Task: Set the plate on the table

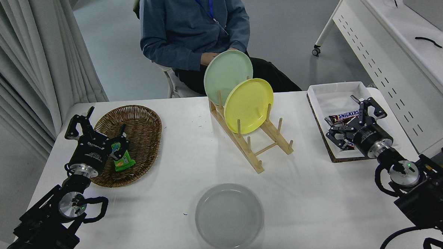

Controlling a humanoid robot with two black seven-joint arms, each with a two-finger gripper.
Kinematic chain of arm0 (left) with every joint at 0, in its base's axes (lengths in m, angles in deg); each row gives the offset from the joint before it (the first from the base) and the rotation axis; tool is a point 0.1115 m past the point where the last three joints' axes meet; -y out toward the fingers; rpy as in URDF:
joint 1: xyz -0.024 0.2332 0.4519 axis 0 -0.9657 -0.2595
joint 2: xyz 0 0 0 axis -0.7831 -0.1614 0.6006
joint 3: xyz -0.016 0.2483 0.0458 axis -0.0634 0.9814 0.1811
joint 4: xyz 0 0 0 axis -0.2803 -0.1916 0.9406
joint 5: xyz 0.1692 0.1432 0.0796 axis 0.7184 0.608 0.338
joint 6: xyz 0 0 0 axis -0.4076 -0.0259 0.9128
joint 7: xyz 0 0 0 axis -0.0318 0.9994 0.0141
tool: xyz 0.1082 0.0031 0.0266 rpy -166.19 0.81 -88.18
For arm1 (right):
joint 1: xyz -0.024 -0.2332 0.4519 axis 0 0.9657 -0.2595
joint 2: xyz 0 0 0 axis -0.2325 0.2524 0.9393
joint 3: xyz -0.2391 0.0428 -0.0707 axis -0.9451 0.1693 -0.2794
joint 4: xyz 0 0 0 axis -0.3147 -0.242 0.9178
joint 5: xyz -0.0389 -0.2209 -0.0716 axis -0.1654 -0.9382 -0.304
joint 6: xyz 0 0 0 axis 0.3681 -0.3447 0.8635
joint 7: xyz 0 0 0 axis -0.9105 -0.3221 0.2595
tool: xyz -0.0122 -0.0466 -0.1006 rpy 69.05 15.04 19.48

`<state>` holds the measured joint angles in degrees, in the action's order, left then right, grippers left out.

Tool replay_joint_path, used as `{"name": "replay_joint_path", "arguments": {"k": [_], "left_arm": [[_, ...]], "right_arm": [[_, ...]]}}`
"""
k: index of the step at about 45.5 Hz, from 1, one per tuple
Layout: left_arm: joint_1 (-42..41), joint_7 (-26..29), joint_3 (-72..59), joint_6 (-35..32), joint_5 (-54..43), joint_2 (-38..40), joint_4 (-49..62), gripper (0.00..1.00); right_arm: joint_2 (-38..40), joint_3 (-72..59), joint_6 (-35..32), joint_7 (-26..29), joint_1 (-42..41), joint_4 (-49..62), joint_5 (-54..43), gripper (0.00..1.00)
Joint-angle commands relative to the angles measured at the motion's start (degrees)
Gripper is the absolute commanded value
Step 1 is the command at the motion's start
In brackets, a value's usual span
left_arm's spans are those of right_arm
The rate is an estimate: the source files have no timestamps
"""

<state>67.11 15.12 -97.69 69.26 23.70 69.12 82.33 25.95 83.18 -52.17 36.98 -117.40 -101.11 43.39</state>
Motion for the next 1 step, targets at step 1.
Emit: {"name": "replay_joint_path", "arguments": {"k": [1], "left_arm": [[0.00,0.00,0.00,0.00,0.00,0.00,0.05,1.00]], "right_arm": [[0.00,0.45,0.77,-2.44,0.15,0.11,0.30,0.99]]}}
